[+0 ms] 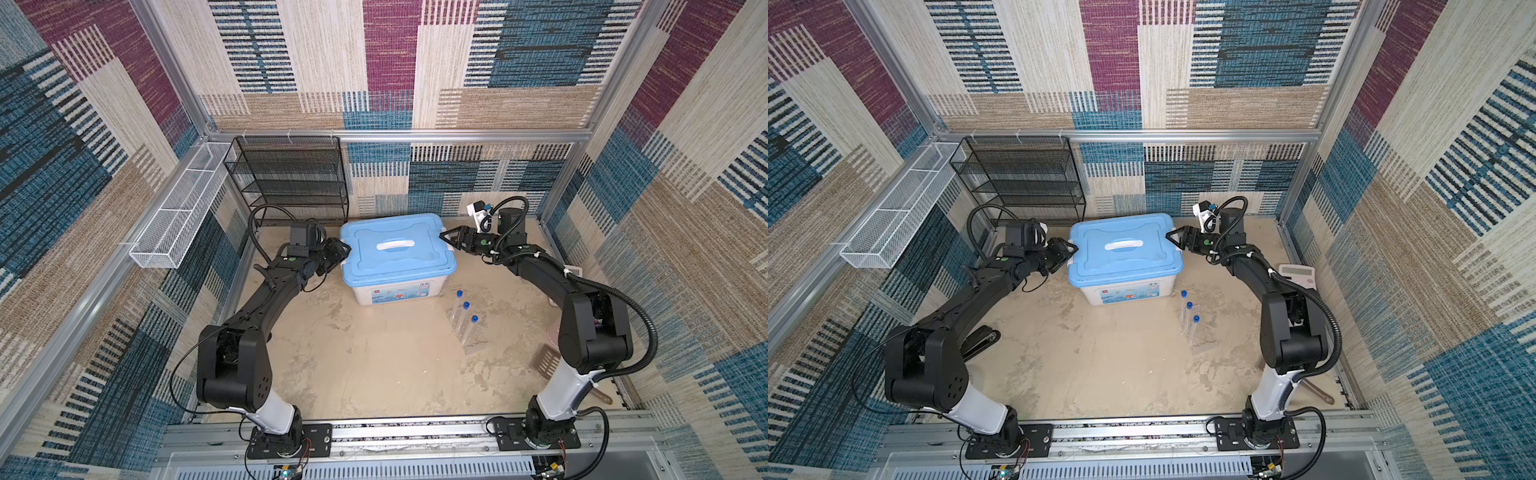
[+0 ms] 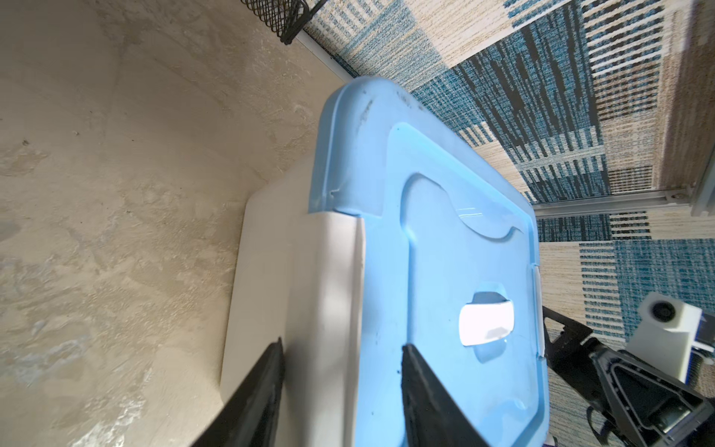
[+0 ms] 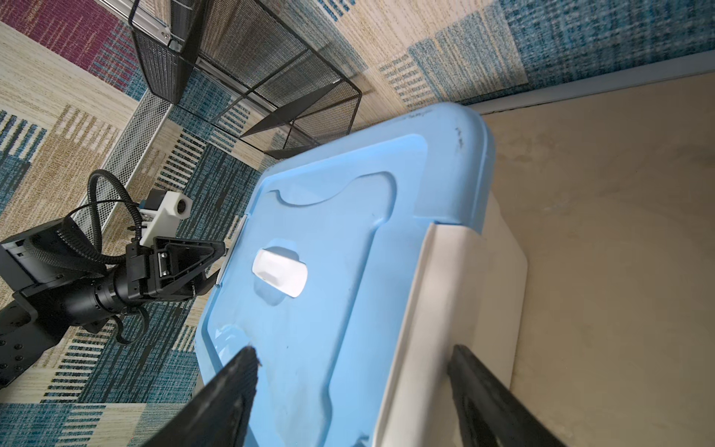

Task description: Organize the chemistry lab equipment

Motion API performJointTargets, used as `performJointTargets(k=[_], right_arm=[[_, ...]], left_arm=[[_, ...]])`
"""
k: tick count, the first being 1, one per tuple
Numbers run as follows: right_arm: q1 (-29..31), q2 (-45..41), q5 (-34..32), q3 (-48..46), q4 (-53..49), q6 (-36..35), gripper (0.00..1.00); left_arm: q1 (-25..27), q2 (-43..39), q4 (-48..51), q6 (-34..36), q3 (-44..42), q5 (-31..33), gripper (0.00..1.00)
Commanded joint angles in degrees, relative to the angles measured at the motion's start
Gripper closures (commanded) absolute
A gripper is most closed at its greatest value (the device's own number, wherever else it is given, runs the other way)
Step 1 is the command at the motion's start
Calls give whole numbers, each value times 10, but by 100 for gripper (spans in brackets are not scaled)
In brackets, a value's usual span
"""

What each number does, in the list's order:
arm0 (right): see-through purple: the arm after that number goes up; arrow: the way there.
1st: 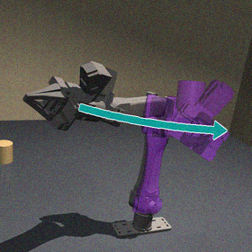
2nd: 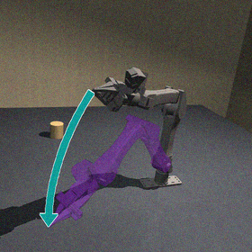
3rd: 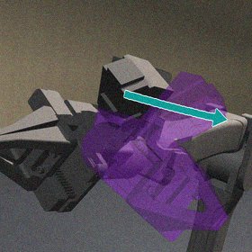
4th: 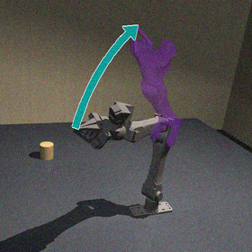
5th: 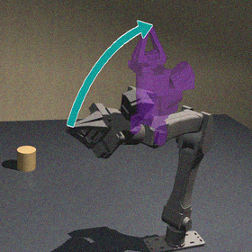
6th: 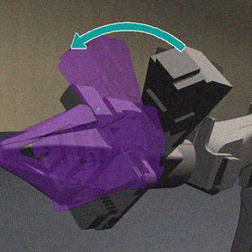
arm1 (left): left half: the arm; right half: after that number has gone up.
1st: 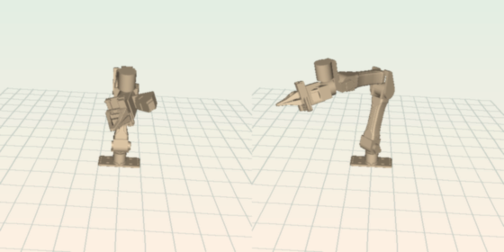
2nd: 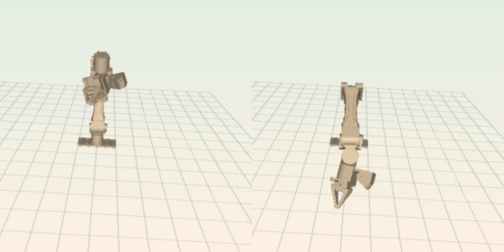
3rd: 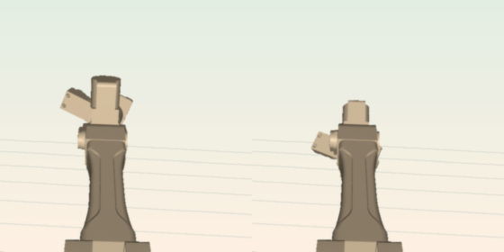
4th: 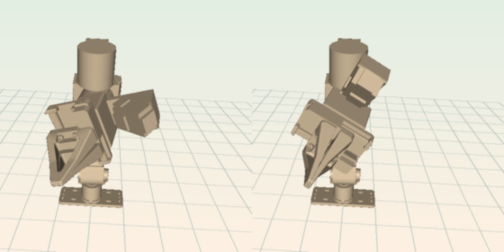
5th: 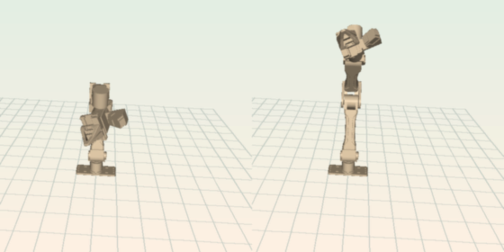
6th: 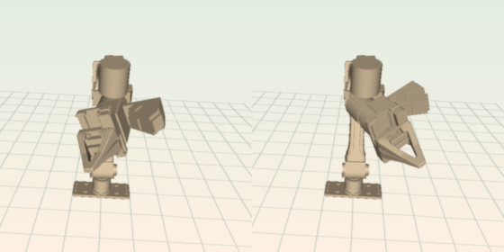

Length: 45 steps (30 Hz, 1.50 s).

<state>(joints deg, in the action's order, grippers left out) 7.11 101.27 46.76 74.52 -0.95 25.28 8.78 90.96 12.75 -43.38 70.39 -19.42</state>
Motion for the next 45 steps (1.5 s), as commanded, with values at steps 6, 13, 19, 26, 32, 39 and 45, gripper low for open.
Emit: performJointTargets(k=[6,13,19,26,32,39,45], right_arm=[[10,-11,24,22,-29,-16,16],[-4,-89,-117,-25,-24,-71,6],[-24,-200,-252,-134,38,-123,1],[-49,-334,-388,-295,137,-193,1],[-57,-405,-441,-417,222,-238,1],[-58,-450,-495,-557,348,-249,1],[-58,-427,-524,-617,442,-250,1]], left_arm=[[4,-16,0,9,3,-40,42],[-23,-51,36,35,-19,2,19],[-47,-97,67,68,-47,80,4],[-62,-151,66,127,-110,196,1],[-63,-186,4,183,-193,281,1],[-62,-204,-84,232,-281,327,0],[-61,-192,-128,266,-313,348,0]])
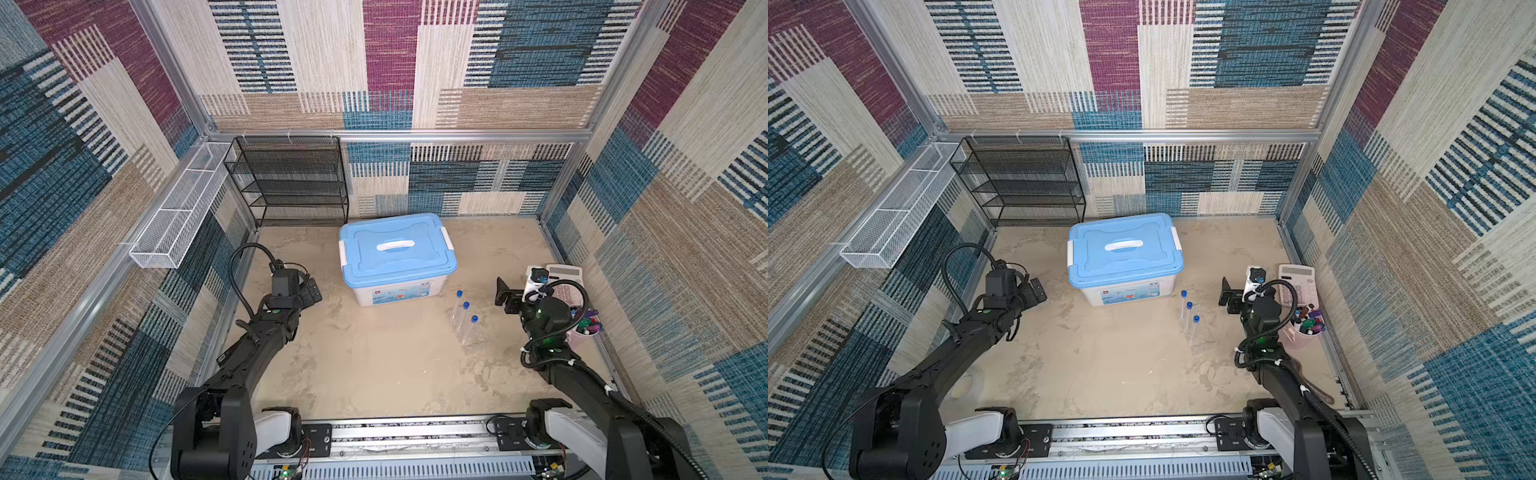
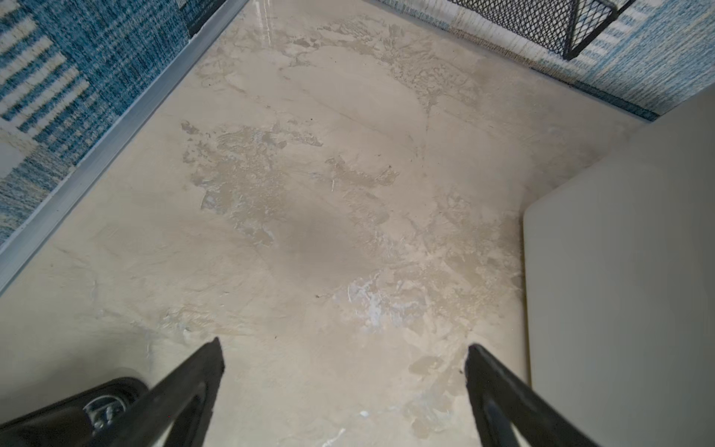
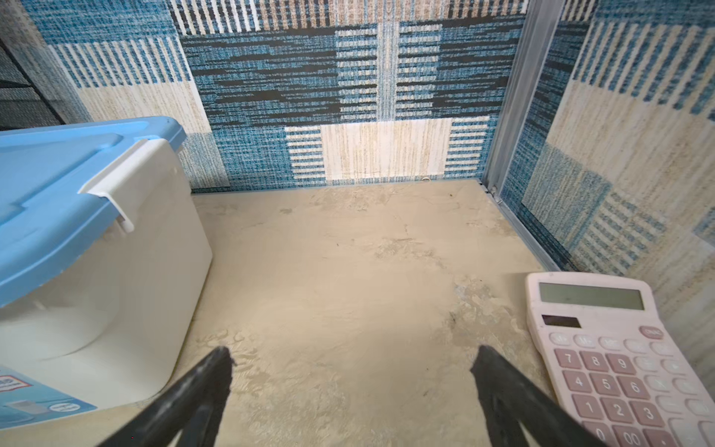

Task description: Organize the chemistry lab equipment

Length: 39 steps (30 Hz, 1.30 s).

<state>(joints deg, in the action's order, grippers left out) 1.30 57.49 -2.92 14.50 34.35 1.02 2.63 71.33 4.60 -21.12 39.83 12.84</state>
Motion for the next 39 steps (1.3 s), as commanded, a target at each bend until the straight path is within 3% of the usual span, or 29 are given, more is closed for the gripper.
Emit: performJointTargets(k=[1,11,23,30,34,39], right_arm=[[0,21,-28,-27,112,-7,1],[0,155,-1,-41,249,-26,1],[0,276,24,-22,365,-41,1],[0,311,23,-44,440,-41,1],[0,302,19,-36,410,-35,1],[-2,305,23,-33,408,-35,1]], left_arm=[[1,7,-58,49,-13,28,1],[3,22,-209,97,-68,40,1],[4,69,-262,141,-84,44,1],[5,91,-320,174,-104,21,1],[4,98,-342,197,-107,12,1],[4,128,-478,215,-150,22,1]])
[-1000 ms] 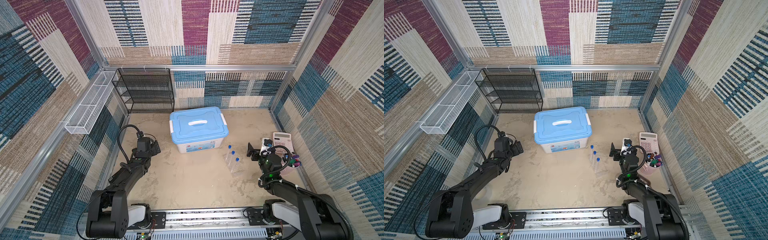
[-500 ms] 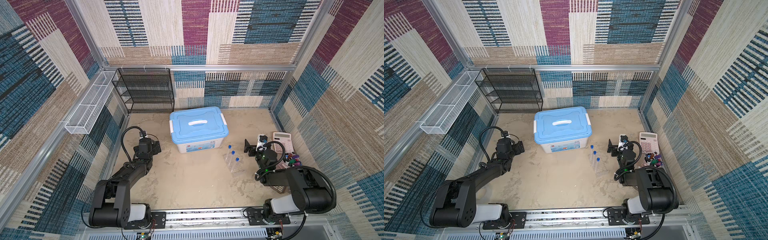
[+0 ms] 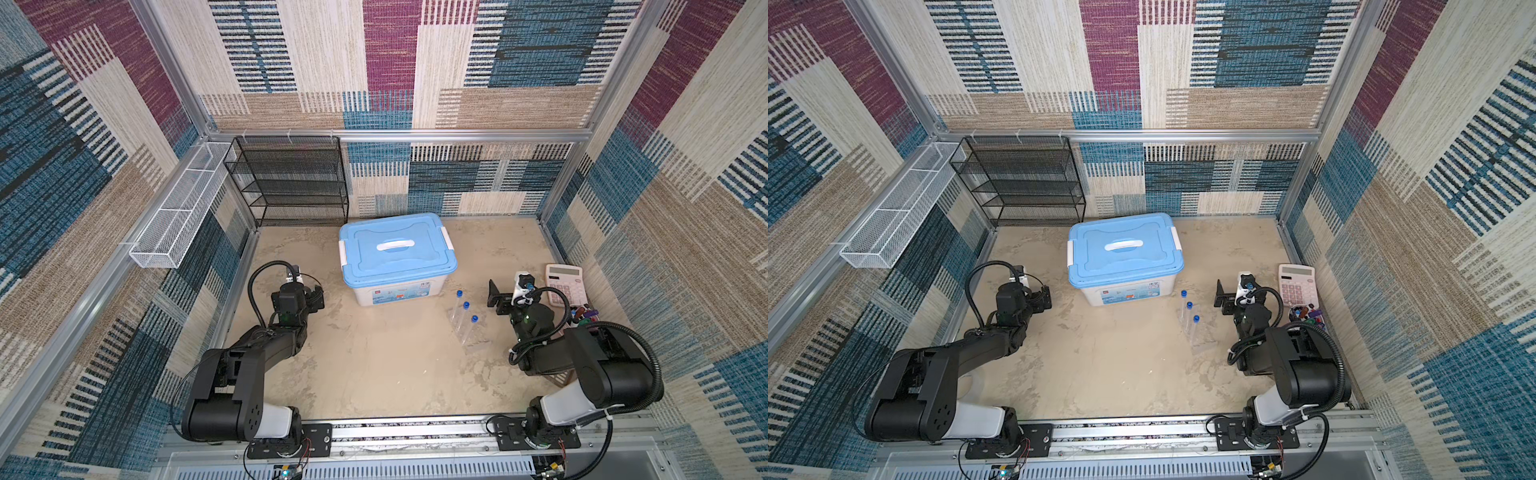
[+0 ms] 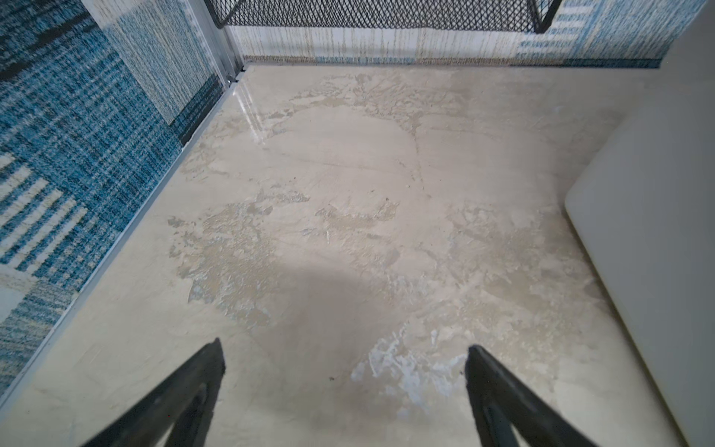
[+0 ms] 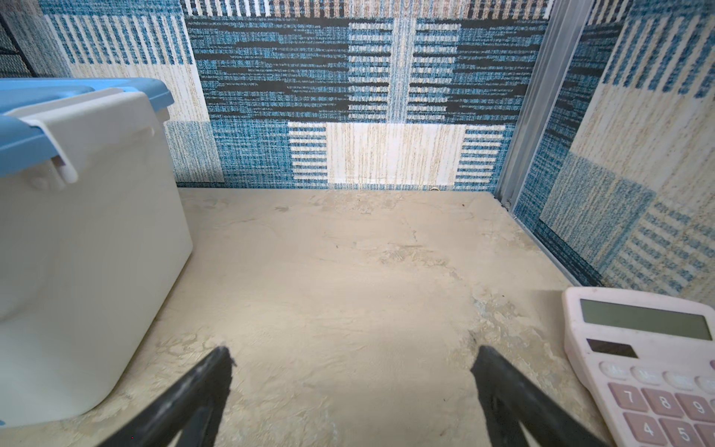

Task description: Organize the chemistry lab equipment

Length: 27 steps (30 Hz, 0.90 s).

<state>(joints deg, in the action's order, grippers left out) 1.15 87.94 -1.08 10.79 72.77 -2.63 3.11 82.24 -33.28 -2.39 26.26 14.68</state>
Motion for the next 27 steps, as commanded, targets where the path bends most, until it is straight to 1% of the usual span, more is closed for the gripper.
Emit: performJointTargets(k=[1,2,3,4,5,7,8,9,10,11,13,27], right_arm=[[-2,1,6,5,22,2,1],[-3,1,7,5,22,3,1],[-3,1,8,6,20,4,1],[-4,1,8,6,21,4,1],[-4,1,8,7,19,4,1],[-5,1,7,9,16,5,1],[-5,1,8,9,16,6,1],[-5,1,7,9,15,6,1],[-5,0,8,8,16,6,1],[-5,0,8,8,17,7,1],[-5,0,9,8,16,6,1],[-6,1,10,9,15,6,1]], left_arm=[[-1,31,-120,32,-19,-4,1],[-1,35,-128,34,-19,-7,1],[-3,28,-98,27,-11,-13,1],[-4,29,-93,28,-9,-16,1],[-5,36,-106,31,-9,-20,1],[-16,38,-94,22,-6,-41,1],[-25,48,-99,17,-8,-57,1],[-31,63,-137,20,-16,-70,1],[-35,61,-138,17,-19,-79,1],[-35,56,-119,15,-14,-81,1],[-35,61,-138,17,-19,-79,1],[-34,59,-134,16,-18,-79,1]])
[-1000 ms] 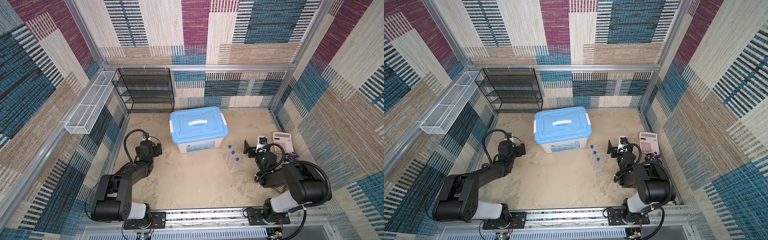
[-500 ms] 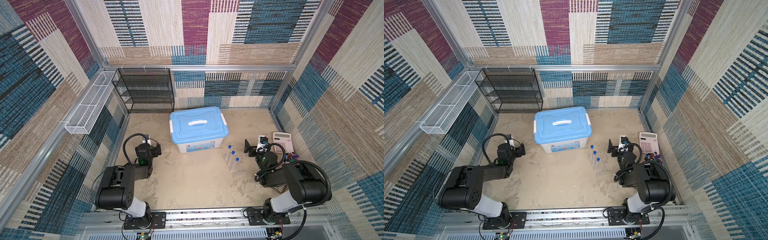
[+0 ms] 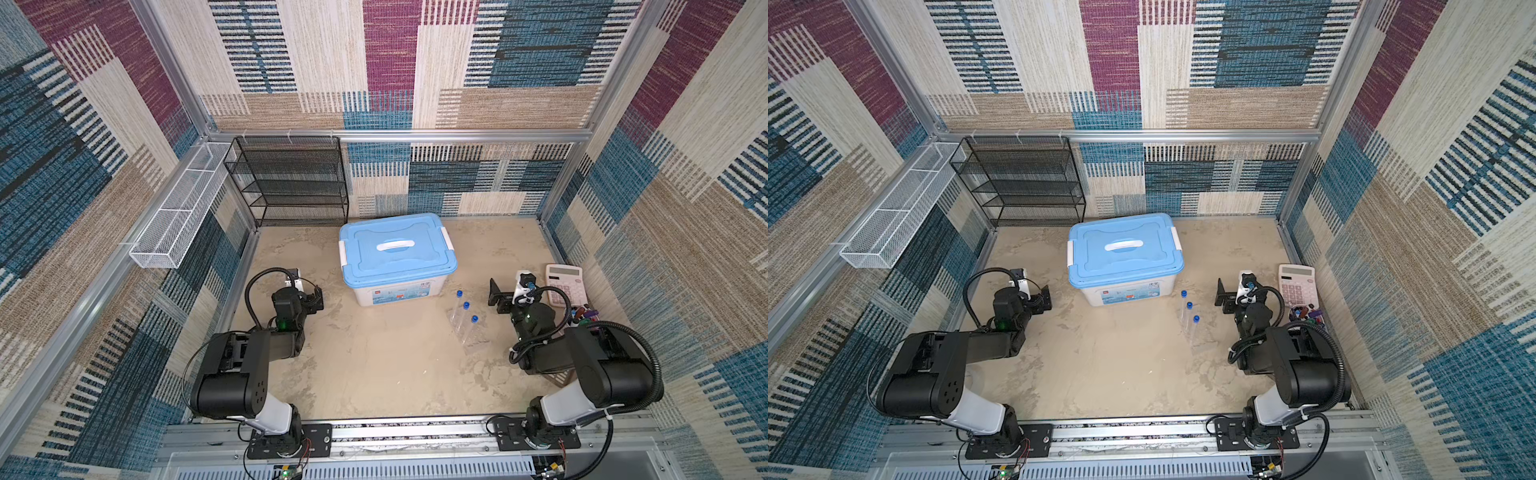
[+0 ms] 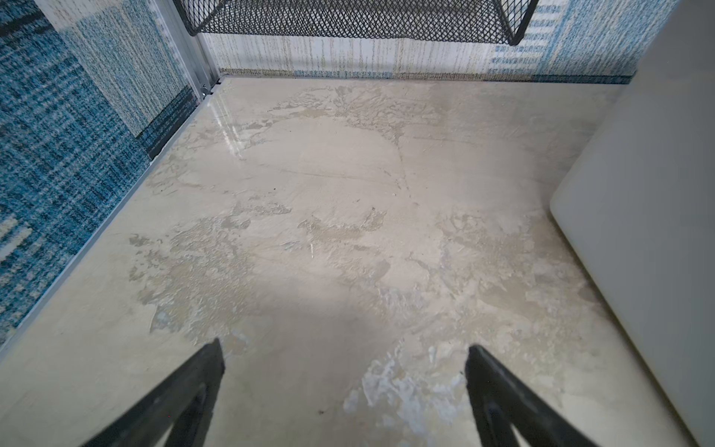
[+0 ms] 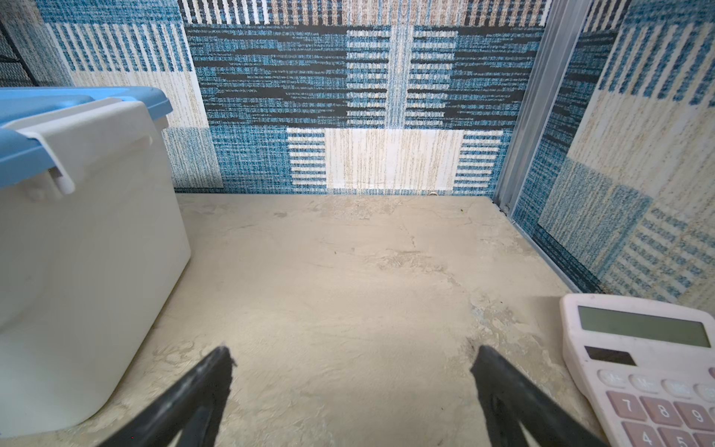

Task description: Organize the chemistry lab equipment

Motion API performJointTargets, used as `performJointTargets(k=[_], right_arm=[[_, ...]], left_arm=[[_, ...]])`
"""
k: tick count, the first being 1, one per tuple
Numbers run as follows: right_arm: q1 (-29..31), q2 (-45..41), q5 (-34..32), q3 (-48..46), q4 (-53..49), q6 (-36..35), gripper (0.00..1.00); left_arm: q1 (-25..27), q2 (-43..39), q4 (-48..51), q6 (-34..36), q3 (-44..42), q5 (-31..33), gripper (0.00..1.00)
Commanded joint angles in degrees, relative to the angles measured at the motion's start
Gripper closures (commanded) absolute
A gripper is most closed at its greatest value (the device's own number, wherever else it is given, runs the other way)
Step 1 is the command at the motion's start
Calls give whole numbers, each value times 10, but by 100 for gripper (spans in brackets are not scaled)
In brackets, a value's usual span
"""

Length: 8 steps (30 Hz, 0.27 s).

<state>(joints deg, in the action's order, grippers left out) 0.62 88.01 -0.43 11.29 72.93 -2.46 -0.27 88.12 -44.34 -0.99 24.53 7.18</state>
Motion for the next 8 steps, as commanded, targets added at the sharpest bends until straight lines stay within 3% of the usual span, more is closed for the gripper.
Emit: performJointTargets(k=[1,8], right_arm=[[0,1,4,5,11,4,1],[-2,-1,4,5,11,5,1]], left_arm=[[-1,0,-24,3,-1,-4,1],[-1,0,-24,3,-1,-4,1]])
